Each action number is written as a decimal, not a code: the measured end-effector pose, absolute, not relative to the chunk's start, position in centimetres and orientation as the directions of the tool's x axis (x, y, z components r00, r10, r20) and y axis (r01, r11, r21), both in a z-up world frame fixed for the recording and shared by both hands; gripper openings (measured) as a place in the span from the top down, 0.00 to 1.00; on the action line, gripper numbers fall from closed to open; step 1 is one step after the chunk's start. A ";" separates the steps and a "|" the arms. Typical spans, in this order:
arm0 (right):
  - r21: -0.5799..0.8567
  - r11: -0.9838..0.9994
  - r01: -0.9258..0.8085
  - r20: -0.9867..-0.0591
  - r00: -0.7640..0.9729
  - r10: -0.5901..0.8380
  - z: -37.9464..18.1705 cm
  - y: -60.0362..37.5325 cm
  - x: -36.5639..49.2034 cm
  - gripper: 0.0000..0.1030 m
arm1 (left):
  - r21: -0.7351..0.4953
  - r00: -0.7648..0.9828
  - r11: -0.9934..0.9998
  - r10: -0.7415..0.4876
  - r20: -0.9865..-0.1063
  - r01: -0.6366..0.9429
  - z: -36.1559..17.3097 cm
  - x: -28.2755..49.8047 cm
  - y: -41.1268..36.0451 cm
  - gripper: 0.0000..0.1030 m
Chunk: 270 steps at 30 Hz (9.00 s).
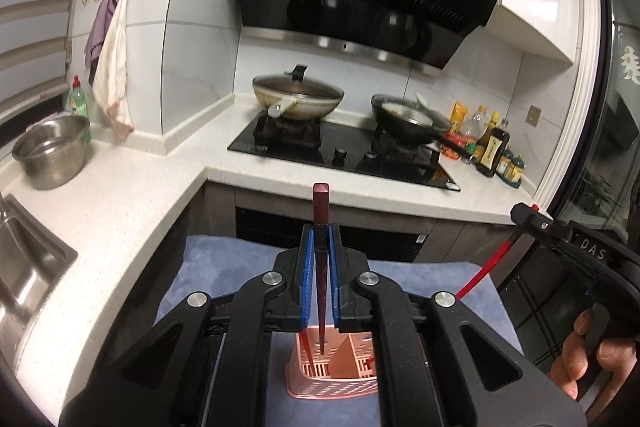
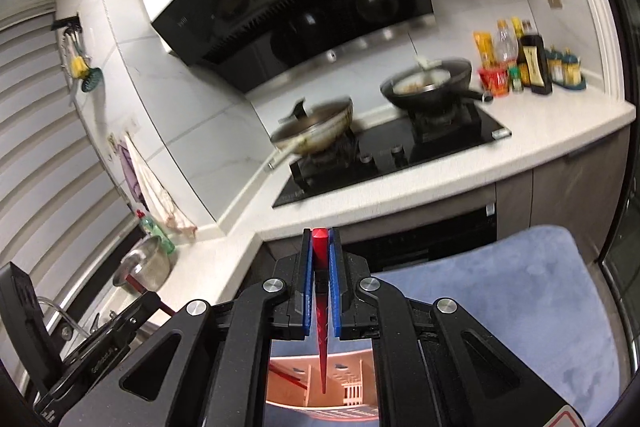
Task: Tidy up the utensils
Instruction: 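Carry both chopsticks to the pink holder and lower them into it, then open both tools to release the chopsticks into the holder, then move both tools back over the remaining chopsticks on the mat, then grasp a red chopstick with the right tool while the left tool grasps a dark red chopstick, then lift both chopsticks and lower them into the pink holder, then open both tools to release the chopsticks into the holder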
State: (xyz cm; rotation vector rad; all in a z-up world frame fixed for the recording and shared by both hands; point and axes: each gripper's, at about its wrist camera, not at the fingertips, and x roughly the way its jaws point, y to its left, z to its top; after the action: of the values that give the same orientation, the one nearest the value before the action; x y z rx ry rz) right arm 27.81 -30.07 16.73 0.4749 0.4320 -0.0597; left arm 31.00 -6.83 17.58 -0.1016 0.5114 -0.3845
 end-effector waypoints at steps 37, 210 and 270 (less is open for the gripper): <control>0.276 0.950 0.146 -0.483 0.876 0.005 16.1 -26.5 22.6 0.44 | -0.176 0.805 0.957 -0.288 -0.519 0.229 16.0 27.4 -5.6 0.54; 0.330 0.938 0.108 -0.406 0.913 0.038 19.4 -26.2 9.9 0.93 | -0.148 0.841 0.913 -0.407 -0.357 0.380 22.2 17.3 -3.0 0.93; 0.322 0.930 0.177 -0.499 0.867 0.008 14.3 -28.8 25.8 0.80 | -0.191 0.842 0.937 -0.346 -0.415 0.291 17.3 29.1 -6.4 0.56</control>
State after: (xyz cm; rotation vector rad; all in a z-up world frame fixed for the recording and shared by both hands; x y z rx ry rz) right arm 25.82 -28.77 14.31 0.3695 0.5178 -0.0903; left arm 29.09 -6.42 17.29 -0.1220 0.4602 -0.3374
